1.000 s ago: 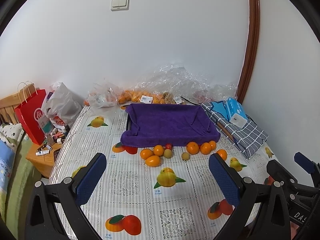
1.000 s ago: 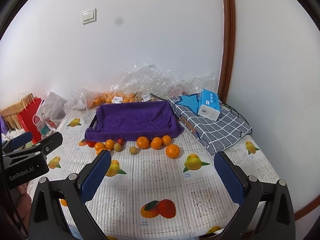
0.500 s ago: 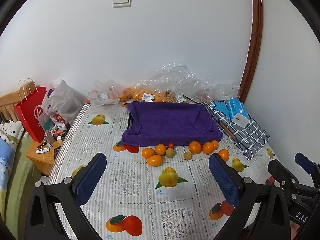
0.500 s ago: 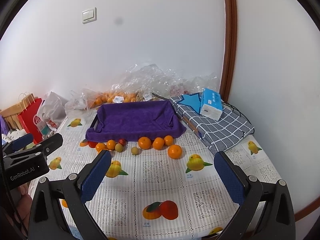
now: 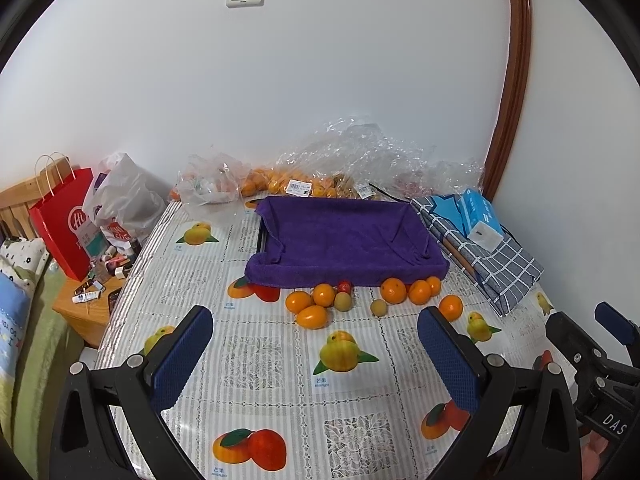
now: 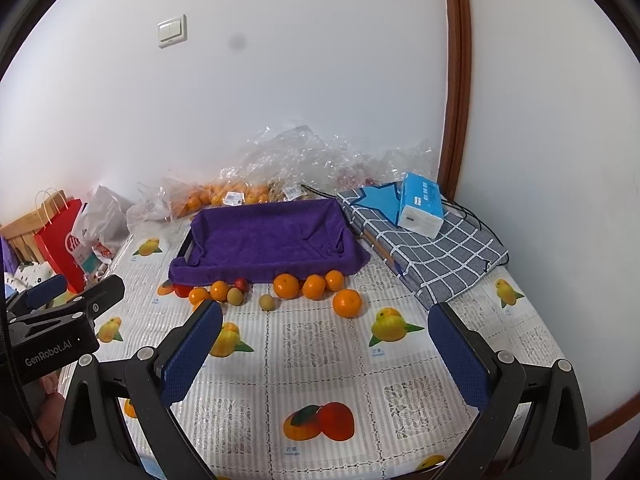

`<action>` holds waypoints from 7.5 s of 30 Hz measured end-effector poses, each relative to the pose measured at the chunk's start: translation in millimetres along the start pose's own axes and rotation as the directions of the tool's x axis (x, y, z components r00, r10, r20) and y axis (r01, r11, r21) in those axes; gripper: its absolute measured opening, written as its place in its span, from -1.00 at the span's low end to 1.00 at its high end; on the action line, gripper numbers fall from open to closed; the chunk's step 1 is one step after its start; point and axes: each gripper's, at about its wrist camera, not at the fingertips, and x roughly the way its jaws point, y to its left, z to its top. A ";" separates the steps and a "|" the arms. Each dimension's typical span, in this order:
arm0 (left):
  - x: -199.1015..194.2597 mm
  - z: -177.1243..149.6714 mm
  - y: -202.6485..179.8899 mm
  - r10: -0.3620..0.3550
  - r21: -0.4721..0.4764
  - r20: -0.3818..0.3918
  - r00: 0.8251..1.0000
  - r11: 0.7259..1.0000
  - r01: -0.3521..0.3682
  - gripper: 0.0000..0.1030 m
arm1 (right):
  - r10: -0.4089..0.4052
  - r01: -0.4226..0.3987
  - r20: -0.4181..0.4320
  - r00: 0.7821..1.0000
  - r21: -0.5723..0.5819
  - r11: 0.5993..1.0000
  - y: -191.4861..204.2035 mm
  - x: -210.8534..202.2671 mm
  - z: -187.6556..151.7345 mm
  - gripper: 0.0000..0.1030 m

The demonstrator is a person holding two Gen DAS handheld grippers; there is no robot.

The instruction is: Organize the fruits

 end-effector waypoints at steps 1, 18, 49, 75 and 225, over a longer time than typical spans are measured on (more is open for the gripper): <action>0.4 0.1 1.1 0.000 -0.003 0.000 1.000 1.000 0.000 0.99 | 0.000 0.000 -0.001 1.000 -0.004 1.000 0.7 0.5 0.1 0.98; 5.1 6.3 8.5 -0.004 -0.012 0.004 1.000 1.000 0.004 0.99 | 0.001 -0.001 -0.012 1.000 -0.035 0.999 11.2 8.1 6.1 0.98; 116.1 -10.0 37.9 0.033 -0.011 -0.071 0.997 0.999 -0.034 0.95 | 0.050 -0.053 -0.123 0.991 -0.014 0.999 -16.5 140.5 -24.5 0.86; 216.8 -50.5 34.0 -0.147 -0.082 -0.200 0.969 0.988 0.133 0.63 | 0.045 -0.037 -0.244 0.969 0.037 0.999 -44.1 254.3 -46.0 0.03; 300.7 43.8 33.0 -0.196 -0.127 -0.085 0.977 0.975 0.184 -0.01 | 0.139 -0.141 -0.131 0.982 -0.005 0.990 4.0 330.3 46.3 0.18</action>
